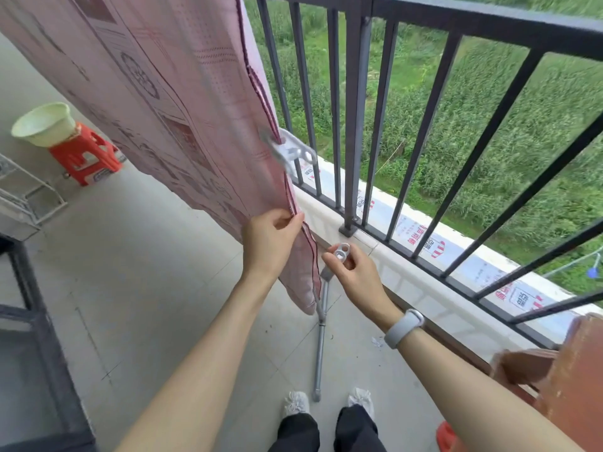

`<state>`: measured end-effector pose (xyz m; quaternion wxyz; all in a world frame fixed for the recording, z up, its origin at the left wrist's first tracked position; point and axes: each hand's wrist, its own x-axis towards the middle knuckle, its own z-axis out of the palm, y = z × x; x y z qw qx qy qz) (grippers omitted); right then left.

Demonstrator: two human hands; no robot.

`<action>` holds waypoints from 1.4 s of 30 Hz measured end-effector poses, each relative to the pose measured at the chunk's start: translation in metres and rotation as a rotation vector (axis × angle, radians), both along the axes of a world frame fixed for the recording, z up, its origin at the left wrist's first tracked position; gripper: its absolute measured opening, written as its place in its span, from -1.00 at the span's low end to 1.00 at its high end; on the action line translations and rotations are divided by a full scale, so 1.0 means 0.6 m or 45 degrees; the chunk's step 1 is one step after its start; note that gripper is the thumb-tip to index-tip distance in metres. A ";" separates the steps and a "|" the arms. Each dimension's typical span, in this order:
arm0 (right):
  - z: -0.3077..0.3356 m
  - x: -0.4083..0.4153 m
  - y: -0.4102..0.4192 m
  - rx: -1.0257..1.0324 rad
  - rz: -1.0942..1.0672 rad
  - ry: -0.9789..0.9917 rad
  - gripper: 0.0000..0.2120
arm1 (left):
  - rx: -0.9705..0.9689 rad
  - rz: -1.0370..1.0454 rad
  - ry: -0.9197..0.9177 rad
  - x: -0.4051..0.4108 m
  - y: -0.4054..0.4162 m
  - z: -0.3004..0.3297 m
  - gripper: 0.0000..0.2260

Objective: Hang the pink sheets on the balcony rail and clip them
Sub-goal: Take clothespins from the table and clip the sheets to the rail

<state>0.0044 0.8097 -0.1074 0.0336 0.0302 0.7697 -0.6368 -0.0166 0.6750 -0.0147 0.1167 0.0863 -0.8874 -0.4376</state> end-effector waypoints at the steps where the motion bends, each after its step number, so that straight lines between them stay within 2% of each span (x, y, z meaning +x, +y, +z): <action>1: -0.001 0.002 0.004 -0.039 -0.023 0.003 -0.83 | 0.010 -0.016 -0.023 -0.005 0.001 0.000 -0.76; 8: 0.000 0.006 0.026 -0.108 -0.190 0.071 -0.80 | 0.170 -0.054 -0.106 -0.022 0.006 -0.009 -0.76; 13: 0.024 0.009 0.019 0.021 -0.309 0.342 -0.82 | 0.030 -0.054 -0.112 -0.021 0.013 -0.002 -0.67; 17: 0.030 0.007 0.002 0.037 -0.414 0.448 -0.90 | -0.115 0.003 -0.093 -0.008 0.018 0.014 -0.64; 20: 0.027 0.000 -0.017 0.125 -0.486 0.526 -0.73 | -0.137 0.049 -0.103 -0.005 0.025 0.017 -0.61; 22: 0.026 -0.004 -0.031 0.158 -0.509 0.544 -0.72 | -0.109 0.068 -0.110 -0.006 0.030 0.015 -0.64; 26: 0.027 -0.018 -0.050 0.154 -0.569 0.507 -0.89 | -0.066 0.073 -0.111 -0.008 0.033 0.013 -0.70; 30: 0.016 -0.030 -0.058 0.166 -0.502 0.368 -0.90 | -0.038 0.040 -0.129 -0.009 0.024 0.011 -0.71; 33: 0.002 -0.021 -0.053 0.113 -0.358 0.307 -0.81 | 0.004 -0.020 -0.103 -0.006 0.016 0.009 -0.75; 35: -0.010 -0.010 -0.046 0.124 -0.226 0.258 -0.61 | 0.040 -0.057 -0.085 0.003 0.012 0.000 -0.86; 37: -0.025 0.009 -0.034 0.195 -0.137 0.204 -0.44 | 0.003 -0.062 -0.047 0.020 0.007 -0.025 -0.79; 40: -0.051 0.056 -0.014 0.357 -0.152 0.132 -0.43 | -0.154 -0.135 -0.054 0.057 -0.004 -0.085 -0.67; 42: -0.076 0.097 -0.001 0.448 -0.209 0.038 -0.46 | -0.277 -0.302 -0.116 0.084 -0.007 -0.129 -0.63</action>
